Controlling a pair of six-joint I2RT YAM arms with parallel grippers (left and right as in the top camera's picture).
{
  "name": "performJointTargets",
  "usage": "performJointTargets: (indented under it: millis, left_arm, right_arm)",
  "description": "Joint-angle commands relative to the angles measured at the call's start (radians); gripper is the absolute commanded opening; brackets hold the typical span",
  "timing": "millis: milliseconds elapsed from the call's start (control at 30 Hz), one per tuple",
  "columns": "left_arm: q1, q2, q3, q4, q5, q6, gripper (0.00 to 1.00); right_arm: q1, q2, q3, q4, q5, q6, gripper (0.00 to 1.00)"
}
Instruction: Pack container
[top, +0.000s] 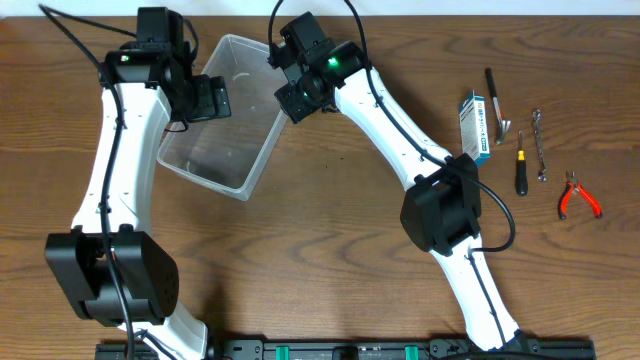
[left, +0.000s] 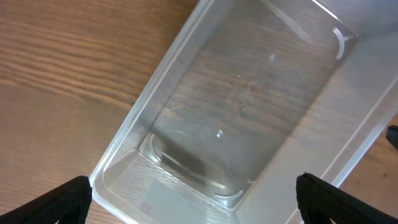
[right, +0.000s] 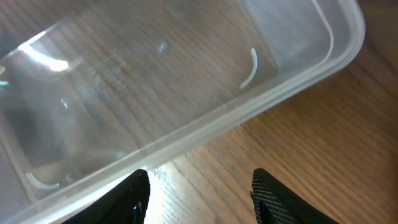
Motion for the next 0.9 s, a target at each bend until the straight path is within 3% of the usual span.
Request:
performJointTargets:
  millis: [0, 233, 567, 867]
  left_arm:
    - [0.002, 0.002, 0.001, -0.003, -0.005, -0.073, 0.98]
    - [0.002, 0.002, 0.001, -0.033, -0.002, -0.073, 0.98]
    - [0.002, 0.002, 0.001, -0.066, -0.002, -0.074, 0.98]
    - [0.002, 0.002, 0.001, -0.086, -0.002, -0.074, 0.98]
  right_arm:
    - [0.019, 0.005, 0.011, 0.023, 0.003, 0.056, 0.56]
    - [0.021, 0.010, 0.011, 0.136, 0.013, 0.235, 0.56]
    - [0.021, 0.043, 0.010, 0.188, 0.187, 0.536, 0.56]
    - [0.021, 0.110, 0.010, 0.180, 0.184, 0.568, 0.57]
